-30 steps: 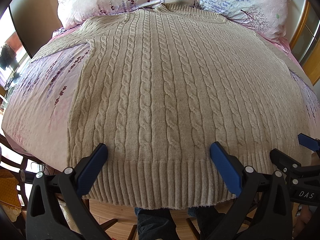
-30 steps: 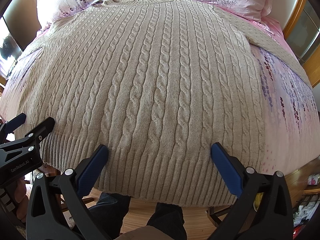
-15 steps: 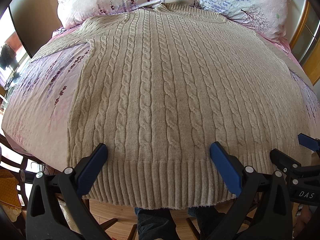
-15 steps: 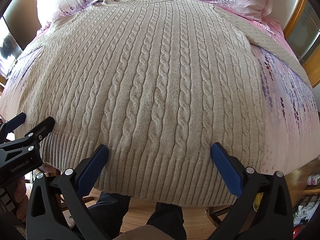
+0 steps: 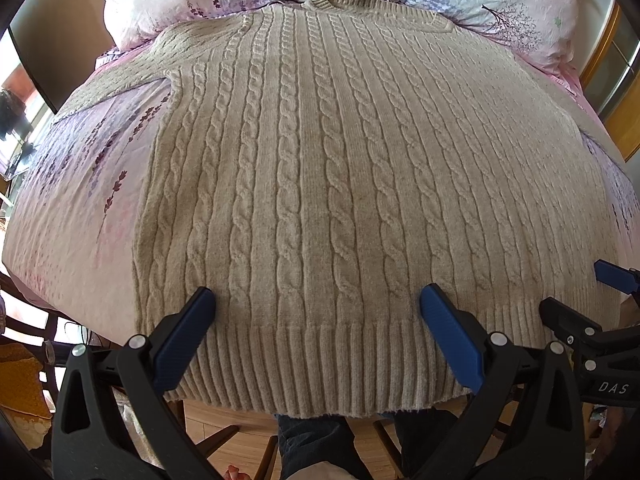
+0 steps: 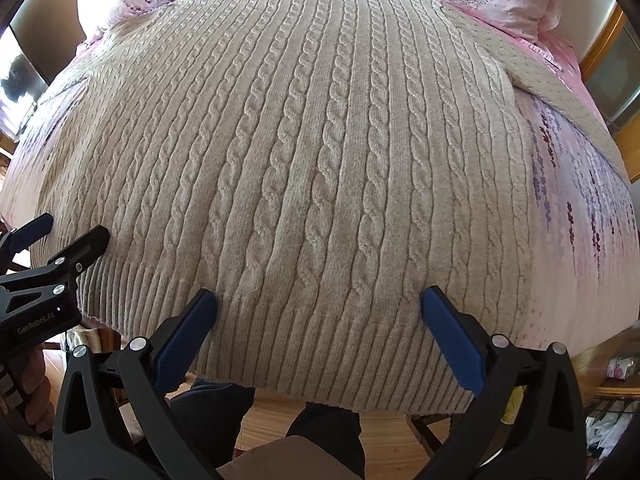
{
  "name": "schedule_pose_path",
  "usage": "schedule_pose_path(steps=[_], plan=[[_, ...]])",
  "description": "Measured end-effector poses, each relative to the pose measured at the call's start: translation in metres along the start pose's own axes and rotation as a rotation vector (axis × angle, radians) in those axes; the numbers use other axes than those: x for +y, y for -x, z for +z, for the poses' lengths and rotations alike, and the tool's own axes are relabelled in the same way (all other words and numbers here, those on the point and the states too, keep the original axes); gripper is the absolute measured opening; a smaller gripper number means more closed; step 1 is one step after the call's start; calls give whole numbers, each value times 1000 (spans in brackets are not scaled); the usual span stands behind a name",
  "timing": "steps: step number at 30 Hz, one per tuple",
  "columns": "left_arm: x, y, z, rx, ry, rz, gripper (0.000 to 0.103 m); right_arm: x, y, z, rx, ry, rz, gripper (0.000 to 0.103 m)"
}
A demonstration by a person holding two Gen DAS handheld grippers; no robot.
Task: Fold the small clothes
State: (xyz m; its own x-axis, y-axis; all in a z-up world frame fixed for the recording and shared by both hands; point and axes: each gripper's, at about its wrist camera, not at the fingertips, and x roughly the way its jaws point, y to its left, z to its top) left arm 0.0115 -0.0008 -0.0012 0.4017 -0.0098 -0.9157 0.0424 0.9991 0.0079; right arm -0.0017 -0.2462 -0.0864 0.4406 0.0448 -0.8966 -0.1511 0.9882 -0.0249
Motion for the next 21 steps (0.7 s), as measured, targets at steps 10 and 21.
schedule_pose_path(steps=[10, 21], plan=[[6, -6, 30, 52, 27, -68, 101, -63, 4, 32, -62, -153, 192, 102], [21, -10, 100, -47, 183, -267, 101, -309, -5, 67, -309, -936, 305, 65]])
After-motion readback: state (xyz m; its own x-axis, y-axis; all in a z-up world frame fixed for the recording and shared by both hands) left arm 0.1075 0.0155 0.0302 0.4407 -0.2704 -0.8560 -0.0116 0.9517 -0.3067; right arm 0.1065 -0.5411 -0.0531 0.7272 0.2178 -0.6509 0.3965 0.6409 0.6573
